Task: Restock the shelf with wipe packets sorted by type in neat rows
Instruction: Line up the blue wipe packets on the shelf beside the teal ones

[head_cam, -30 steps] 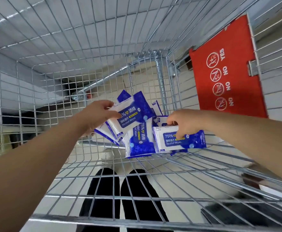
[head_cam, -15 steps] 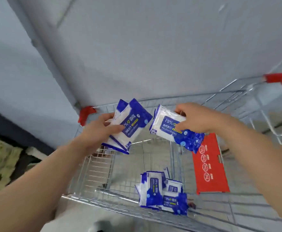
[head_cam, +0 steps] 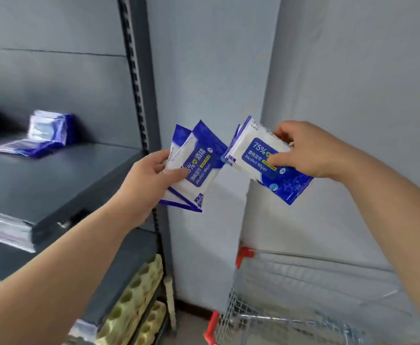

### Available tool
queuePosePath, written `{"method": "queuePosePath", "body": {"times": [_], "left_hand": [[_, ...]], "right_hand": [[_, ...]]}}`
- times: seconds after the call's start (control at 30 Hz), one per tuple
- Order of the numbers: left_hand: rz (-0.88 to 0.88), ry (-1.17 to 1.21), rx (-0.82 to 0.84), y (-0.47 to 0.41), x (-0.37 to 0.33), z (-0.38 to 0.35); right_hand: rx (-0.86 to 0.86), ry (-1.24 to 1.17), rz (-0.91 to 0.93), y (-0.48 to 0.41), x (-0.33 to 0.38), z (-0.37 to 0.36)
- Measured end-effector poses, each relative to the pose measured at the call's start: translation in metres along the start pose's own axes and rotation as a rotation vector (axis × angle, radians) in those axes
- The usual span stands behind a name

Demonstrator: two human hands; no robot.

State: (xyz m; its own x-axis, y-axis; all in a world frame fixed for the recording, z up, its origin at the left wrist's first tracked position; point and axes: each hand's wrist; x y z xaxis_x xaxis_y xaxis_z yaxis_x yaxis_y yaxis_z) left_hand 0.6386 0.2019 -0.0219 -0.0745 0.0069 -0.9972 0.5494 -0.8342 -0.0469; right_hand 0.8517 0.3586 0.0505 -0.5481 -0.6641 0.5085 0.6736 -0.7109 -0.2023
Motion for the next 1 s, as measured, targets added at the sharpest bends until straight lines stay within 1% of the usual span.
{"method": "queuePosePath", "body": {"times": [0.13,0.23,0.33,0.43,0.53,0.67,0.83,1.0], "left_hand": [[-0.056,-0.018,-0.111,0.023,-0.037,0.110],[-0.066,-0.059,-0.198,0.035,-0.052,0.193],[-0.066,-0.078,-0.278,0.040,-0.056,0.268],[-0.037,-0.108,-0.339,0.035,-0.054,0.327],[0.010,-0.176,-0.374,0.016,-0.048,0.373],[0.040,-0.286,-0.373,-0.023,-0.034,0.416],[0.068,-0.367,-0.293,-0.078,-0.020,0.452],[0.039,-0.391,-0.156,-0.130,-0.015,0.475]], "right_hand": [[-0.043,-0.058,0.110,-0.019,0.112,-0.027],[-0.042,-0.109,0.166,-0.037,0.181,-0.056],[-0.008,-0.142,0.197,-0.058,0.237,-0.091],[0.040,-0.150,0.194,-0.083,0.277,-0.124],[0.088,-0.125,0.171,-0.113,0.302,-0.155],[0.176,-0.051,0.109,-0.154,0.320,-0.197],[0.295,0.046,0.050,-0.198,0.328,-0.244],[0.360,0.161,-0.028,-0.224,0.328,-0.270]]}}
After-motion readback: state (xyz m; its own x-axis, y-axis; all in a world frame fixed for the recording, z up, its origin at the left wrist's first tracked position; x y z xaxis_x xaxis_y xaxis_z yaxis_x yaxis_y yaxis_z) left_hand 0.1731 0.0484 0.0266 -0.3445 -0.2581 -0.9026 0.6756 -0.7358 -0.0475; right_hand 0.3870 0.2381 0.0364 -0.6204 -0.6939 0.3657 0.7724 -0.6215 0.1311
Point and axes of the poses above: each hand's wrist, its own y-axis away from the middle knuckle, its own z-axis out of the back of the hand, x = y × z, and after that the axes turned 2 degrees about z, right-handed
